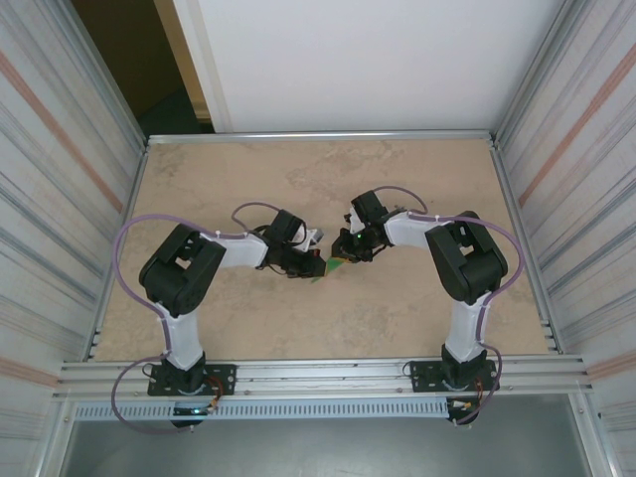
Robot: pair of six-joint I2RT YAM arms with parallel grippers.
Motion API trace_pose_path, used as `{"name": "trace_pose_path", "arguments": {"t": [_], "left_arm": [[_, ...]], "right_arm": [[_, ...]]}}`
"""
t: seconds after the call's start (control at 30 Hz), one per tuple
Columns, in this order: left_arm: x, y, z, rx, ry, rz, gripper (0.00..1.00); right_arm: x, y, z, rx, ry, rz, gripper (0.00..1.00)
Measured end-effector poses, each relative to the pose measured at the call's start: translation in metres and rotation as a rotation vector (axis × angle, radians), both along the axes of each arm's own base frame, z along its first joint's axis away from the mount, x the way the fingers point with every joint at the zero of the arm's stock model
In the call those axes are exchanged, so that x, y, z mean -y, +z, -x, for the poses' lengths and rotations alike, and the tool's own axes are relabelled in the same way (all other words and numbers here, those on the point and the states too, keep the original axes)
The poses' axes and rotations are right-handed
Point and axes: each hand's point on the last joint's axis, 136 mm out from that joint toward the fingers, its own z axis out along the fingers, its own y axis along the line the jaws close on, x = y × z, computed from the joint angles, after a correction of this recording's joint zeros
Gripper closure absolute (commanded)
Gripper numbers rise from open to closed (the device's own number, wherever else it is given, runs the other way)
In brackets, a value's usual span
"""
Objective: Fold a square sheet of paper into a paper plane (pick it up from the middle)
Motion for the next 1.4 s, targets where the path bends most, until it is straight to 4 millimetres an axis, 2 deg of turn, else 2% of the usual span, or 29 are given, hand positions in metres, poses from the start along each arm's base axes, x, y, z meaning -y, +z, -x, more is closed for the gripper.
{"name": "trace_pose_path", "arguments": {"t": [0.27,0.5,0.6,0.8,0.93,1.13,1.27,1.4], "left_arm": [[-0.012,0.001,0.009,0.005,-0.002,-0.004,0.95],[-0.045,-0.001,0.042,-0.058,0.008,-0.065,0.95],[-0.054,0.004,0.049,-0.068,0.021,-0.085,0.95],[-0.043,0.040,0.030,0.021,0.047,-0.010,0.94],[-0.028,0.049,0.014,0.050,0.059,0.028,0.96],[-0.002,0.025,0.007,0.009,0.034,0.006,0.98],[-0.003,0.008,0.009,-0.018,0.039,-0.035,1.00],[-0.006,0.005,0.007,-0.011,0.050,-0.052,1.00]], "right_arm": [[0.000,0.000,0.000,0.006,0.010,0.001,0.86],[-0.001,0.000,0.001,0.014,0.024,0.001,0.86],[-0.002,0.000,0.002,0.014,0.030,0.000,0.86],[-0.009,0.001,0.007,0.021,0.049,0.000,0.85],[-0.018,0.002,0.015,0.019,0.073,-0.002,0.86],[-0.020,0.003,0.017,0.010,0.070,-0.006,0.86],[-0.020,0.003,0.017,0.006,0.063,-0.007,0.86],[-0.019,0.004,0.016,0.005,0.060,-0.011,0.86]]}}
